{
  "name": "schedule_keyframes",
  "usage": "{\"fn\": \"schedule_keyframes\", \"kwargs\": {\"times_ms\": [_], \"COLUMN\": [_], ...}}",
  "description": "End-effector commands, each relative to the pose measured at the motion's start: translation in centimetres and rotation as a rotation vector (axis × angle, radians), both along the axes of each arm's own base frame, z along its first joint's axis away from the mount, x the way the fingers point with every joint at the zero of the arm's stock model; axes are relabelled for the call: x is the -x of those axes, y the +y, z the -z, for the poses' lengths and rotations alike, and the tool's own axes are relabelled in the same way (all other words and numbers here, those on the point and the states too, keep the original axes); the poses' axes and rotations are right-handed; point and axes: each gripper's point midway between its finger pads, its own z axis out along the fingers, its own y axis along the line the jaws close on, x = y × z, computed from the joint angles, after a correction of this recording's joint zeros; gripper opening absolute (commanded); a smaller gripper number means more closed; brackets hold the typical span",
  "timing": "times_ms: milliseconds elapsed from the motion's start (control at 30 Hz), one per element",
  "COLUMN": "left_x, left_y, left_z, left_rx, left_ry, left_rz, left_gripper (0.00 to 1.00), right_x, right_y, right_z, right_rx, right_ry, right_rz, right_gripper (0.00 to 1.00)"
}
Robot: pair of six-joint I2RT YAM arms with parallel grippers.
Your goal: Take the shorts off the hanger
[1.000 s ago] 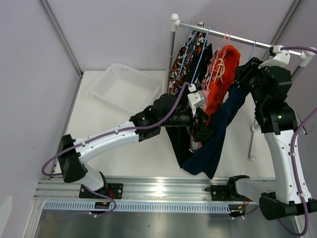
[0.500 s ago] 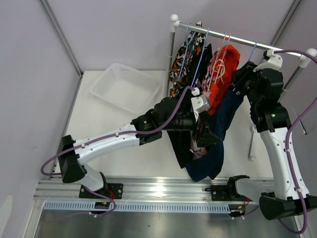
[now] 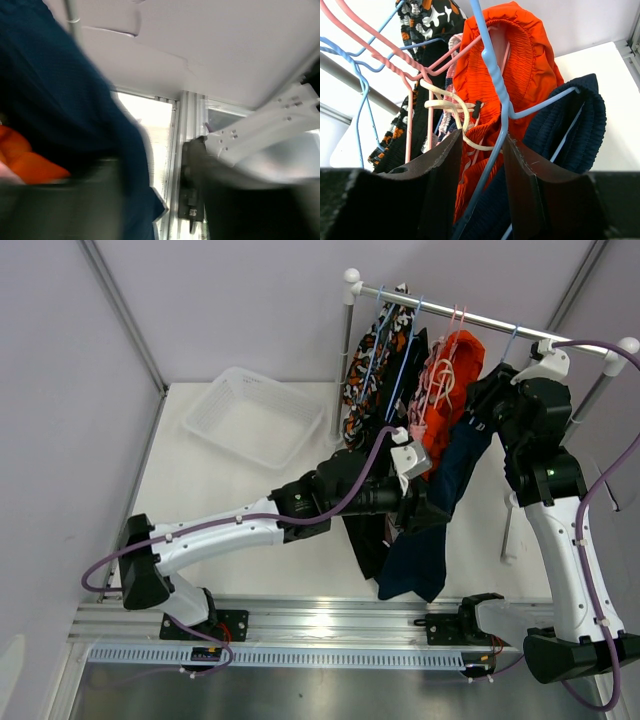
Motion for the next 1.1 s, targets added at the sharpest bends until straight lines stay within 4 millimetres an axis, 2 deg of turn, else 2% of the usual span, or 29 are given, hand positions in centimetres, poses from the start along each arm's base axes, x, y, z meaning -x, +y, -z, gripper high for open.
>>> {"fn": "schedule_keyframes", "kwargs": {"times_ms": [0, 67, 133, 200, 300, 400, 433, 467, 500, 533, 567, 600, 633, 700, 733, 767, 800, 867, 1067], "left_x": [-1.8, -2.5, -3.4, -4.2, -4.7, -3.8, -2.7, -1.9, -0.8, 0.8, 1.9, 2.9, 5.4, 6.6, 8.1, 8.3, 8.7, 9.2, 12.9], "left_y": [-0.9, -1.2, -1.6, -1.7, -1.7, -1.1, -0.4, 0.0, 0.4, 1.2, 1.6, 2.0, 2.5, 3.2, 3.3, 3.7, 3.8, 3.4, 2.5], "left_z": [0.3, 0.3, 0.4, 0.3, 0.5, 0.7, 0.3, 1.1, 0.7, 0.7, 1.7, 1.6, 2.0, 4.2, 4.5, 4.8, 6.4, 7.0, 11.3], "left_rx": [-0.004, -0.017, -0.033, -0.035, -0.036, -0.037, -0.027, -0.037, -0.021, -0.015, -0.032, -0.025, -0.027, -0.069, -0.075, -0.084, -0.116, -0.129, -0.199], "left_ry": [-0.037, -0.042, -0.056, -0.067, -0.066, -0.046, -0.051, -0.050, -0.054, -0.055, -0.050, -0.052, -0.053, -0.057, -0.057, -0.055, -0.054, -0.039, -0.044], "left_rz": [-0.083, -0.117, -0.149, -0.190, -0.218, -0.214, -0.213, -0.213, -0.199, -0.207, -0.202, -0.196, -0.160, -0.186, -0.166, -0.187, -0.182, -0.168, -0.045], "left_gripper": [0.37, 0.21, 0.18, 0.02, 0.00, 0.00, 0.00, 0.00, 0.00, 0.00, 0.00, 0.00, 0.00, 0.00, 0.00, 0.00, 0.00, 0.00, 0.00], "right_x": [0.3, 0.6, 1.2, 1.5, 2.2, 2.0, 1.9, 1.8, 1.3, 1.2, 1.1, 0.8, 0.7, 0.4, 0.3, 0.3, 0.2, 0.0, -0.5], "right_y": [0.0, -0.1, -0.1, -0.1, -0.3, -0.8, -1.0, -1.3, -1.8, -2.0, -2.2, -2.5, -2.8, -2.9, -3.1, -3.3, -3.4, -3.7, -4.2], "right_z": [-2.9, -3.5, -4.3, -4.7, -5.4, -5.5, -5.3, -5.2, -5.3, -5.1, -5.2, -5.3, -5.3, -5.3, -5.5, -5.6, -5.5, -5.6, -6.6], "right_rx": [-0.023, -0.025, -0.032, -0.037, -0.043, -0.037, -0.036, -0.042, -0.044, -0.047, -0.053, -0.053, -0.054, -0.052, -0.049, -0.048, -0.048, -0.051, -0.045], "right_ry": [-0.085, -0.095, -0.109, -0.118, -0.136, -0.136, -0.125, -0.117, -0.110, -0.100, -0.101, -0.102, -0.102, -0.099, -0.103, -0.102, -0.101, -0.103, -0.105], "right_rz": [0.005, 0.006, 0.003, -0.001, 0.005, 0.029, 0.037, 0.048, 0.065, 0.072, 0.077, 0.083, 0.091, 0.095, 0.101, 0.106, 0.110, 0.120, 0.124], "right_gripper": [0.00, 0.00, 0.00, 0.00, 0.00, 0.00, 0.00, 0.00, 0.00, 0.00, 0.00, 0.00, 0.00, 0.00, 0.00, 0.00, 0.00, 0.00, 0.00]}}
